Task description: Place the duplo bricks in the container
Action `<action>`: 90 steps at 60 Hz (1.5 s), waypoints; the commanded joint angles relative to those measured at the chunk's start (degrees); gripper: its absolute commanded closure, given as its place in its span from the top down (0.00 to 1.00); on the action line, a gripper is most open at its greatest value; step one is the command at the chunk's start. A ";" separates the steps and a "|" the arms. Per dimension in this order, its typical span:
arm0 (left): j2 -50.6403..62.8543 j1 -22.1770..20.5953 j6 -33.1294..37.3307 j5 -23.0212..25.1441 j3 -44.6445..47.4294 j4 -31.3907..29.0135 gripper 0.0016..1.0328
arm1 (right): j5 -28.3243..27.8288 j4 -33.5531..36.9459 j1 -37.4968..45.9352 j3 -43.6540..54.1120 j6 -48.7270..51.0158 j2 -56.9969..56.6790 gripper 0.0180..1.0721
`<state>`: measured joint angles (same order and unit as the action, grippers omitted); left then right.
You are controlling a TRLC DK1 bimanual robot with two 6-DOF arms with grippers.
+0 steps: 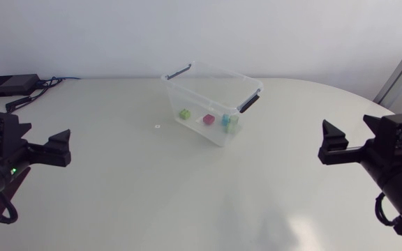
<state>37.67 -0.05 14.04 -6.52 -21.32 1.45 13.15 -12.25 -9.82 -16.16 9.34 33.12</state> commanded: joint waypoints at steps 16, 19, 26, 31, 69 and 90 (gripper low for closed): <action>-4.18 2.60 5.82 -0.68 10.69 10.50 0.96 | -0.05 0.30 0.24 10.71 5.86 -16.42 0.96; -4.36 2.87 6.44 -0.68 12.01 12.35 0.96 | -0.05 1.53 0.16 11.59 6.04 -18.71 0.96; -5.15 4.36 6.70 -0.68 14.38 15.07 0.96 | -0.05 4.96 0.16 13.53 6.21 -25.04 0.96; -7.35 4.89 7.05 -0.68 15.78 16.12 0.96 | -0.05 7.07 0.24 14.76 7.18 -30.22 0.96; -25.97 2.08 -5.31 3.55 19.33 5.79 0.96 | -7.71 10.69 5.88 15.76 -2.24 -33.05 0.96; -36.02 0.34 -12.81 6.11 21.04 -0.43 0.96 | -12.38 12.03 9.27 16.11 -8.34 -33.11 0.96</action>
<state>3.86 0.91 4.25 -1.28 -2.39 1.96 1.52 -0.99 -1.41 -1.65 3.68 0.34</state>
